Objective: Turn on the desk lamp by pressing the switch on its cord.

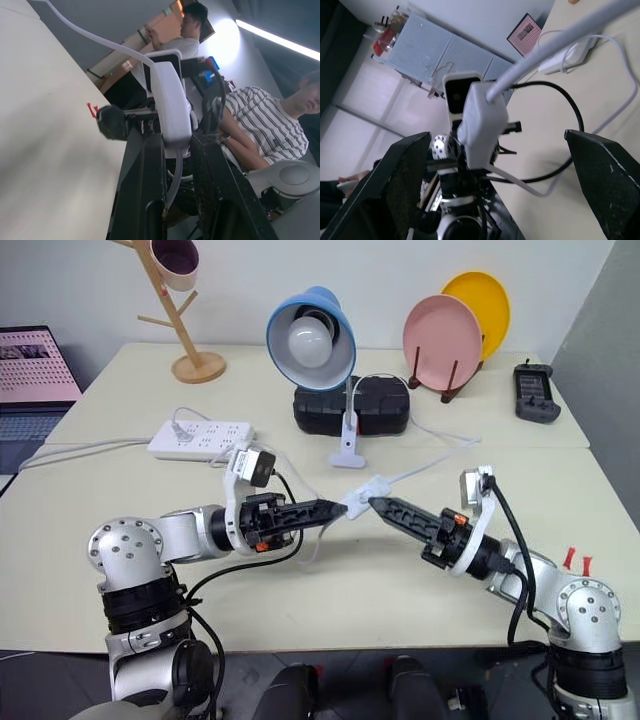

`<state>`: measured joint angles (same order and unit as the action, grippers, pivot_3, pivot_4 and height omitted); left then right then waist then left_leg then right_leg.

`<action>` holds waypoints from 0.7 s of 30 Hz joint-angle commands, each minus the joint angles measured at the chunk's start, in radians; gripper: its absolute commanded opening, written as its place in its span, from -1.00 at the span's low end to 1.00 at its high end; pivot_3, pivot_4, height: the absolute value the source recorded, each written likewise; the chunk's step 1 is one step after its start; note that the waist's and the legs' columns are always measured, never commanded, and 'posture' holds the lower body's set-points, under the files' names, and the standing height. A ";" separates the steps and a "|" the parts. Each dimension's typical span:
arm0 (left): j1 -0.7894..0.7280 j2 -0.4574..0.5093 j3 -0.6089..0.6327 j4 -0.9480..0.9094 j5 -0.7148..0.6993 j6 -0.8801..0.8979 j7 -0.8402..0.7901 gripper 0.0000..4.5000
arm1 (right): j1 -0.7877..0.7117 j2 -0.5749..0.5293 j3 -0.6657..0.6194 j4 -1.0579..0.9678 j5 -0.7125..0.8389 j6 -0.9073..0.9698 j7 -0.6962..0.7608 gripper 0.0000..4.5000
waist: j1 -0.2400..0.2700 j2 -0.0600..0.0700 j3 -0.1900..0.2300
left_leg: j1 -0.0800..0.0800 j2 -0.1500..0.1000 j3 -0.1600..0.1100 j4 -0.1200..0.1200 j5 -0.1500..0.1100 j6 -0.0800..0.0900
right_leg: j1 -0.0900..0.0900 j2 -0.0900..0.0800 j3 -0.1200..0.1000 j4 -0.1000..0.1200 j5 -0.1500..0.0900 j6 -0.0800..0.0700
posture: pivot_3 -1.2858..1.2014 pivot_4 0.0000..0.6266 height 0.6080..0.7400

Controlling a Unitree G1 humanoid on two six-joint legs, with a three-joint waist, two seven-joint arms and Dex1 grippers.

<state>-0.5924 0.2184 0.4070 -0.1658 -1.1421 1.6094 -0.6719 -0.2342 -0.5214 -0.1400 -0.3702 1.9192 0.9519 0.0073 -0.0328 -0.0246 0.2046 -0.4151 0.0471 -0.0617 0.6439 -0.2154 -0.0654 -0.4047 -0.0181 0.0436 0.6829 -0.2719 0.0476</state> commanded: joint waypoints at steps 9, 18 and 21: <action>0.032 0.066 -0.003 0.028 -0.157 -0.029 0.082 -0.84 | -0.014 -0.011 0.052 -0.092 0.053 -0.060 -0.037 1.00 | 0.000 0.000 0.000 | 0.000 0.000 0.000 0.000 0.000 0.000 | 0.000 0.000 0.000 0.000 0.000 0.000 | 0.03 -0.52 1.00; 0.053 0.129 -0.047 0.046 -0.177 -0.080 0.041 -0.84 | -0.027 -0.025 0.084 -0.104 0.053 -0.077 -0.051 0.29 | 0.001 0.000 0.000 | 0.000 0.000 0.000 -0.001 0.000 0.000 | 0.000 0.000 0.000 -0.001 0.000 0.000 | 0.03 -0.52 1.00; 0.062 0.124 -0.065 0.029 -0.191 -0.096 0.052 -0.84 | -0.035 -0.033 0.097 -0.108 0.053 -0.075 -0.057 0.01 | 0.001 0.000 0.000 | 0.000 0.000 0.000 -0.001 0.000 0.000 | 0.000 0.000 0.000 -0.001 0.000 0.000 | 0.03 -0.52 1.00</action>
<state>-0.5327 0.3413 0.3544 -0.1066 -1.2962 1.5353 -0.6178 -0.2507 -0.5454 -0.0474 -0.4352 1.9432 0.8890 -0.0494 -0.0321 -0.0246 0.2045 -0.4153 0.0470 -0.0612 0.6431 -0.2154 -0.0654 -0.4052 -0.0180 0.0440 0.6816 -0.2720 0.0476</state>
